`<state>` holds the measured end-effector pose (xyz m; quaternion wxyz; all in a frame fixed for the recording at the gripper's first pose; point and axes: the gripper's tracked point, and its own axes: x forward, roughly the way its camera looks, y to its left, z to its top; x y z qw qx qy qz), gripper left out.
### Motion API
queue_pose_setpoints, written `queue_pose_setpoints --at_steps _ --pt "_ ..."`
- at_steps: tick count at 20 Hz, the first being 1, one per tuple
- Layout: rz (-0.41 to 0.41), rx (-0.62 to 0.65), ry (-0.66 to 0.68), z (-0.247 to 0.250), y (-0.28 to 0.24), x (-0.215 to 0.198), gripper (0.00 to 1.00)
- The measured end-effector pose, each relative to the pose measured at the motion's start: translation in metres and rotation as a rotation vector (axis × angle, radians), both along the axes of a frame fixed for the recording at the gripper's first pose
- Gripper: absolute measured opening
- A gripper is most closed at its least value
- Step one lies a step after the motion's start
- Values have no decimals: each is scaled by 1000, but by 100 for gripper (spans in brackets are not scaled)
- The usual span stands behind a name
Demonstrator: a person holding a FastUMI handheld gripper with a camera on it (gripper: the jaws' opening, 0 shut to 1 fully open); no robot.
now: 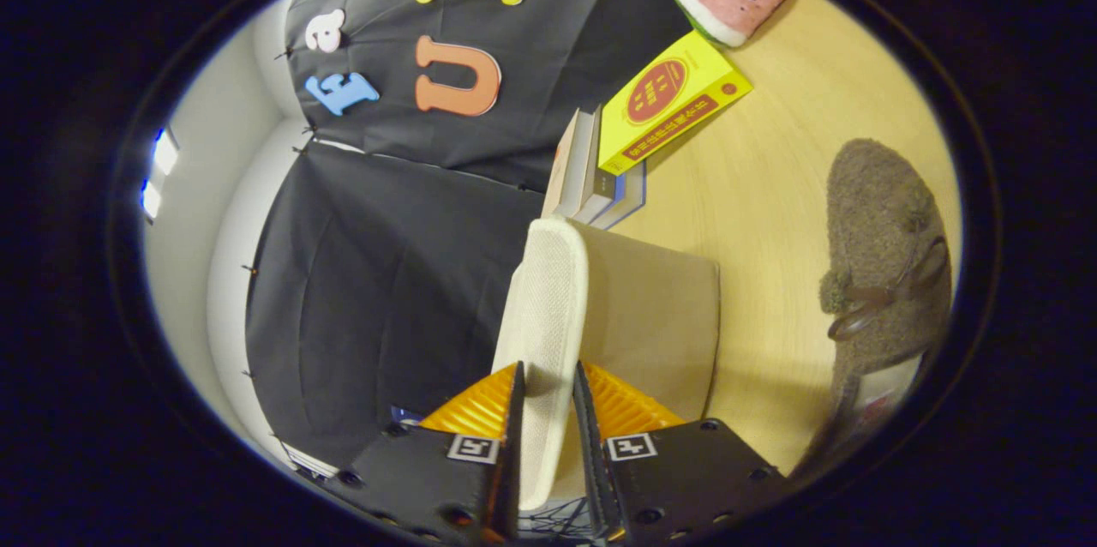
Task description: Open the storage box then place both shoes into the box .Put the left shoe in first, then the right shoe, with the right side of both shoes facing outward in a uniform manner.
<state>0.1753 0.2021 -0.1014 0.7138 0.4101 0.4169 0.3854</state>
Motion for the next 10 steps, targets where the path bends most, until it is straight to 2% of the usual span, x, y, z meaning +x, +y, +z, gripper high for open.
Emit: queue_pose_setpoints --at_steps 1,4,5,7,10 --pt "-7 -11 2 0 -4 1 27" --pt "-15 -12 -7 16 -2 -2 22" --pt "-14 49 -23 49 -27 -10 15" --pt "-12 27 -50 49 -1 -10 1" --pt "-11 -7 -93 75 8 -13 1"
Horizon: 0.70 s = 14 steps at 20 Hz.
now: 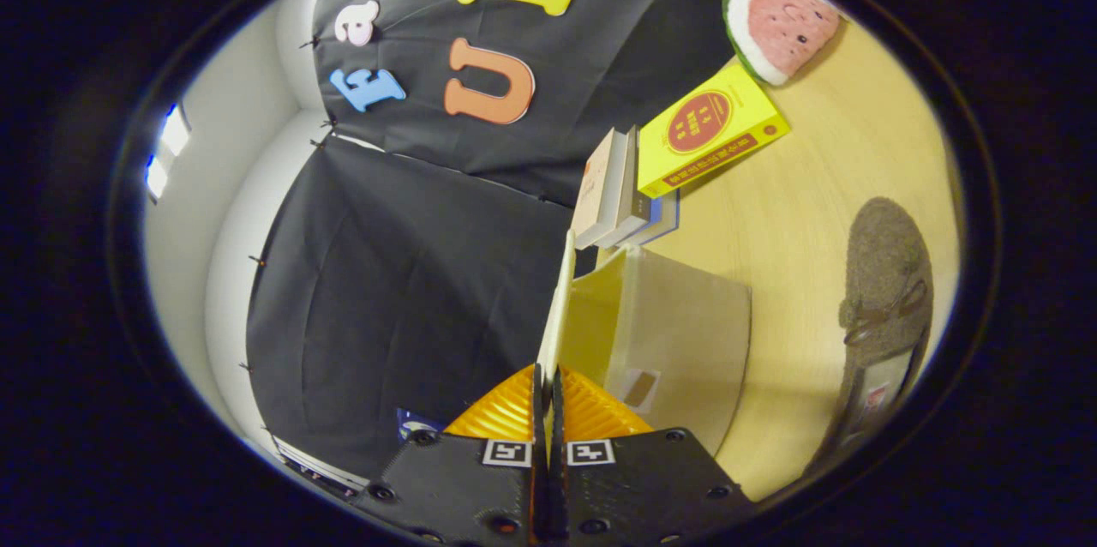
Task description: Open the storage box then place both shoes into the box .Put the left shoe in first, then the right shoe, with the right side of both shoes facing outward in a uniform manner.
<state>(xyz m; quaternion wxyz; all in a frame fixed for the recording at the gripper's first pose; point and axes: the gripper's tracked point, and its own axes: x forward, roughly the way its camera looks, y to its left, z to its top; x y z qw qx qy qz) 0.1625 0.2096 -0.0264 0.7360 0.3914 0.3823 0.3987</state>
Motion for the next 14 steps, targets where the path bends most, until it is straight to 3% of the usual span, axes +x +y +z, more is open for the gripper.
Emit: queue_pose_setpoints --at_steps 12,14 --pt "11 -2 -138 104 109 -26 1" --pt "21 1 -155 110 136 -30 6"
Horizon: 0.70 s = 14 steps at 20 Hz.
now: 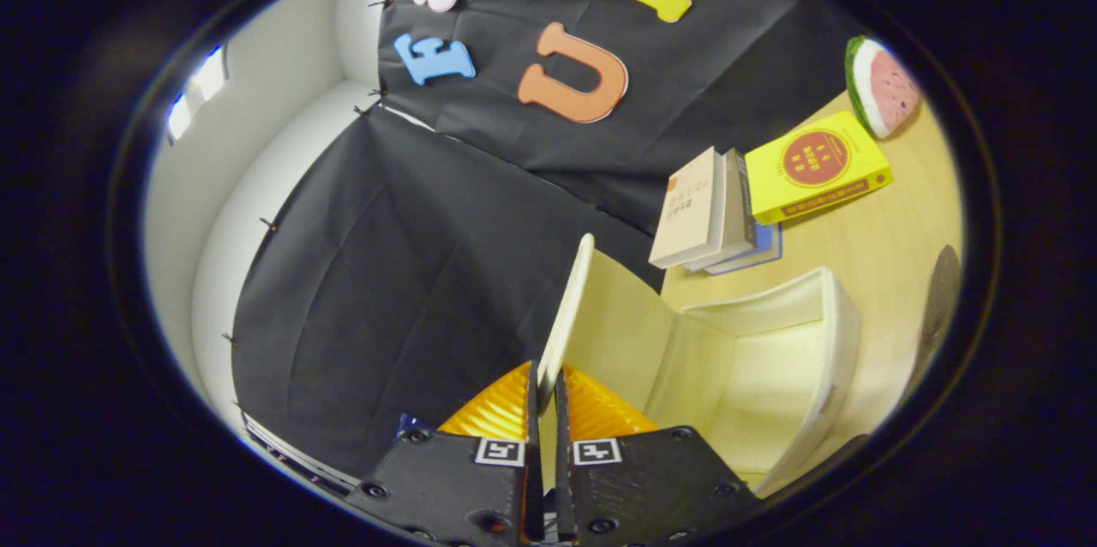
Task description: Open the storage box then place both shoes into the box .Put the left shoe in first, then the right shoe, with the right side of both shoes facing outward in a uniform manner.
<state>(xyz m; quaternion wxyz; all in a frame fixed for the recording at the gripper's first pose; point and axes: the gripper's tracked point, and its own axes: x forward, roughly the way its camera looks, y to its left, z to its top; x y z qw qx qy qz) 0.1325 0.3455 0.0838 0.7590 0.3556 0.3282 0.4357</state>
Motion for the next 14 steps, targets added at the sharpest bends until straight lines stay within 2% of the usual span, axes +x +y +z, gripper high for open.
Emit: queue_pose_setpoints --at_steps 2,3,6,7,13,14 --pt "3 -4 -9 3 25 -1 6" --pt "10 -8 -13 3 38 -3 11" --pt "21 -33 -6 -4 76 -8 17" --pt "28 -46 -4 -7 87 -8 24" --pt "30 -97 -27 -20 128 -11 85" --pt "24 -110 -38 -23 128 -12 90"
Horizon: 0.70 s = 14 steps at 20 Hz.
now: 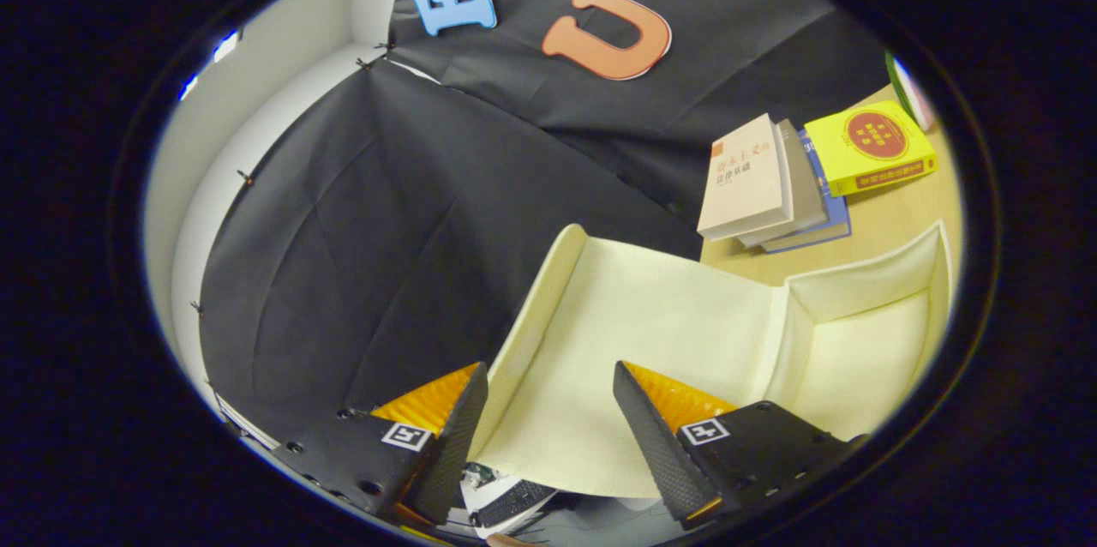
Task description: Open the storage box then place both shoes into the box .Put the left shoe in first, then the right shoe, with the right side of both shoes facing outward in a uniform manner.
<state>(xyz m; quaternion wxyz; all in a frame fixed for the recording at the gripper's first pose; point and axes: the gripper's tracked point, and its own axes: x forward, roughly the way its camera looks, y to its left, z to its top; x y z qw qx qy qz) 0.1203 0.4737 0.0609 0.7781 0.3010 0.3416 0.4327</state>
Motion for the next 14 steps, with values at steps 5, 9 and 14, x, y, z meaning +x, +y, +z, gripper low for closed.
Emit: queue_pose_setpoints --at_steps 5,9,14 --pt "-75 -87 -140 4 -32 0 95" --pt "-251 -351 -263 -15 -107 9 95" --pt "-452 -507 -311 -21 -196 12 96"
